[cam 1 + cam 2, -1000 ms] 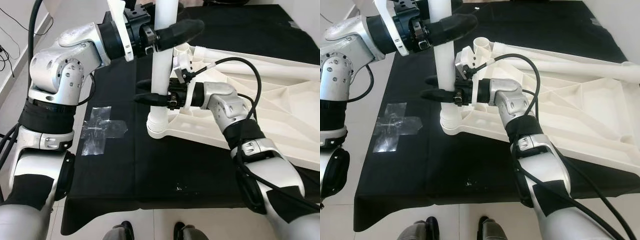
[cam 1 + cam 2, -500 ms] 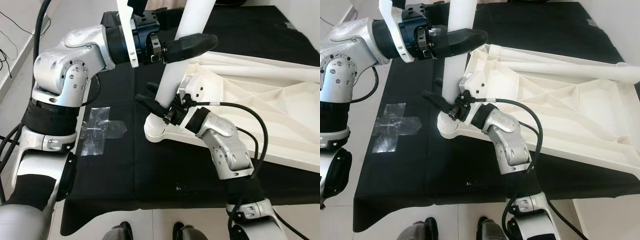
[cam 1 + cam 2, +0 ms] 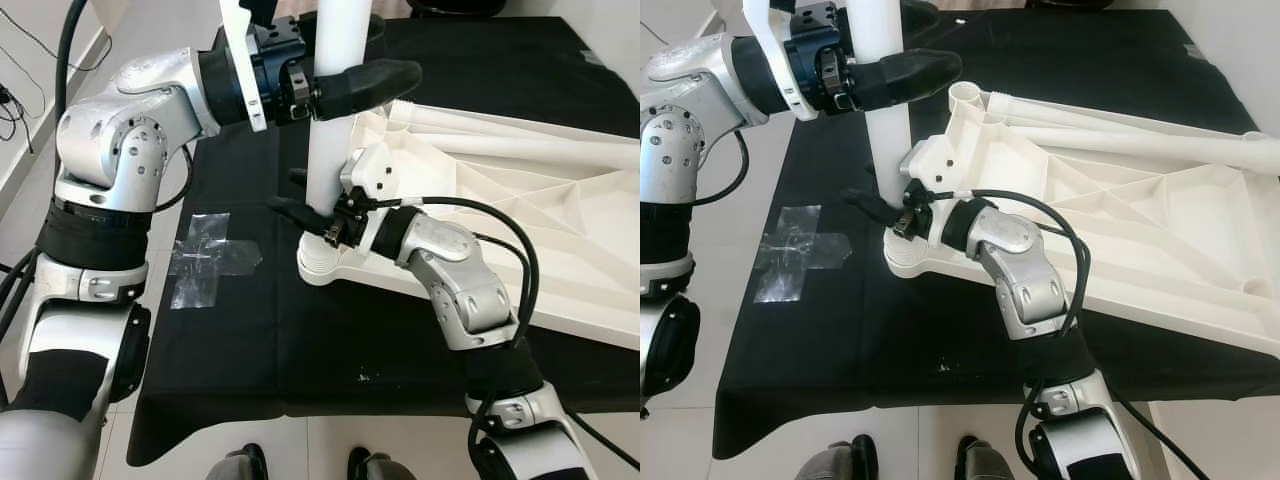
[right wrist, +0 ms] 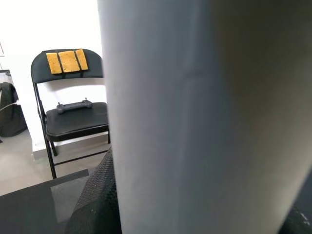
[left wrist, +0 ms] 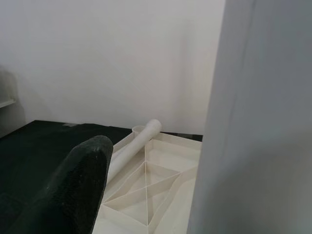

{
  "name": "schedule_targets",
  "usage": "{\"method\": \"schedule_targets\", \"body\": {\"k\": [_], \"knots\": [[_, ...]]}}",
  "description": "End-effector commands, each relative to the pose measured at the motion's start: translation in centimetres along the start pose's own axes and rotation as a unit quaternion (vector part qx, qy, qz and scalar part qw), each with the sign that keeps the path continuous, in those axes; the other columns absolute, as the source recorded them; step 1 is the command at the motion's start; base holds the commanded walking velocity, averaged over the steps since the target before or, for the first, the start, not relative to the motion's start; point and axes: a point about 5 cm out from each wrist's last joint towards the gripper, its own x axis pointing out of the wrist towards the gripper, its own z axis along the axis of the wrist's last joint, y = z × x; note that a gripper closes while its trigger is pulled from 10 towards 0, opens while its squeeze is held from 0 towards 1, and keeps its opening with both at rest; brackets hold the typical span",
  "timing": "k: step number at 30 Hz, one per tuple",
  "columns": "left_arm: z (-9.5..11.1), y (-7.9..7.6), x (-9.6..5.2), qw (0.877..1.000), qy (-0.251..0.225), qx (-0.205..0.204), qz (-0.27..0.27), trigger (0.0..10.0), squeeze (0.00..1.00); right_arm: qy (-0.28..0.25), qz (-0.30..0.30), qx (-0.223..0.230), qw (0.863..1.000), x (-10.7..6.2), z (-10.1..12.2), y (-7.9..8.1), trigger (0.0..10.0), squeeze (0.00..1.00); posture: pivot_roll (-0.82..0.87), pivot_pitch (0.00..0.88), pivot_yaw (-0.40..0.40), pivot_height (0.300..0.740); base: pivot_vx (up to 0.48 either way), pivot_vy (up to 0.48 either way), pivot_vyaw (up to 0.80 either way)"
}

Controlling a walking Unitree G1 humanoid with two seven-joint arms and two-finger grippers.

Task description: Building children table

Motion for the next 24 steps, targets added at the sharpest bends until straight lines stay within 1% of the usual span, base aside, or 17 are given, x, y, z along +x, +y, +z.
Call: {"method": "schedule_targets", "body": {"k": [1, 6, 7, 8, 9, 10, 11, 12, 13, 17, 19, 20, 24], "knots": [[-0.3, 0.0, 0.3, 1.0, 0.009, 0.0, 0.007, 10.0, 0.0, 0.046, 0.092, -0.012, 0.995, 1.8, -1.5, 3.5, 0.0, 0.0, 0.01, 0.26, -0.03, 0.74, 0.0, 0.0, 0.0], [-0.3, 0.0, 0.3, 1.0, 0.009, 0.0, 0.007, 10.0, 0.0, 0.046, 0.092, -0.012, 0.995, 1.8, -1.5, 3.5, 0.0, 0.0, 0.01, 0.26, -0.03, 0.74, 0.0, 0.0, 0.0], [-0.3, 0.0, 0.3, 1.0, 0.01, 0.0, 0.008, 10.0, 0.0, 0.06, 0.108, -0.034, 0.992, 1.5, -1.3, 3.8, 0.0, 0.0, 0.01, 0.26, -0.028, 0.74, 0.0, 0.0, 0.0], [0.1, -0.1, -0.8, 1.0, 0.021, 0.019, 0.005, 10.0, 0.0, 0.081, 0.132, -0.033, 0.987, 1.3, -1.4, 3.4, 0.0, 0.0, 0.01, 0.28, -0.047, 0.74, 0.0, 0.0, 0.0], [0.7, -0.2, -1.9, 0.999, 0.03, 0.035, 0.003, 10.0, 0.0, 0.095, 0.149, -0.025, 0.984, 1.3, -1.6, 3.1, 0.0, 0.0, 0.01, 0.28, -0.047, 0.74, 0.0, 0.0, 0.0], [0.7, -0.2, -1.9, 0.999, 0.03, 0.035, 0.003, 10.0, 0.0, 0.095, 0.149, -0.025, 0.984, 1.3, -1.6, 3.1, 0.0, 0.0, 0.01, 0.28, -0.047, 0.74, 0.0, 0.0, 0.0], [1.7, -0.2, -3.4, 0.998, 0.04, 0.055, 0.001, 10.0, 0.0, 0.104, 0.161, -0.009, 0.981, 1.4, -1.7, 2.4, 0.0, 0.0, 0.01, 0.284, -0.048, 0.74, 0.0, 0.0, 0.0], [2.1, -0.2, -3.8, 0.998, 0.04, 0.058, 0.001, 10.0, 0.0, 0.104, 0.16, -0.007, 0.982, 1.5, -1.8, 2.3, 0.0, 0.0, 0.01, 0.284, -0.048, 0.74, 0.0, 0.0, 0.0], [2.1, -0.2, -3.8, 0.998, 0.04, 0.058, 0.001, 10.0, 0.0, 0.104, 0.16, -0.007, 0.982, 1.5, -1.8, 2.3, 0.0, 0.0, 0.01, 0.284, -0.048, 0.74, 0.0, 0.0, 0.0], [4.6, -0.8, -5.6, 0.996, 0.031, 0.075, -0.025, 10.0, 0.0, 0.109, 0.151, -0.001, 0.982, 1.8, -1.8, 1.5, 0.0, 0.0, 0.01, 0.29, -0.058, 0.74, 0.0, 0.0, 0.0], [5.6, -1.0, -6.2, 0.996, 0.025, 0.083, -0.021, 10.0, 0.0, 0.111, 0.147, 0.003, 0.983, 1.8, -1.8, 1.3, 0.0, 0.0, 0.02, 0.292, -0.057, 0.74, 0.0, 0.0, 0.0], [6.3, -1.0, -6.6, 0.996, 0.018, 0.086, -0.011, 10.0, 0.0, 0.11, 0.142, 0.008, 0.984, 1.8, -1.8, 1.1, 0.0, 0.0, 0.02, 0.294, -0.06, 0.74, 0.0, 0.0, 0.0], [6.7, -1.2, -7.1, 0.996, 0.017, 0.086, -0.002, 10.0, 0.0, 0.105, 0.133, 0.03, 0.985, 1.8, -1.9, 0.6, 0.0, 0.0, 0.02, 0.294, -0.062, 0.74, 0.0, 0.0, 0.0]]}}
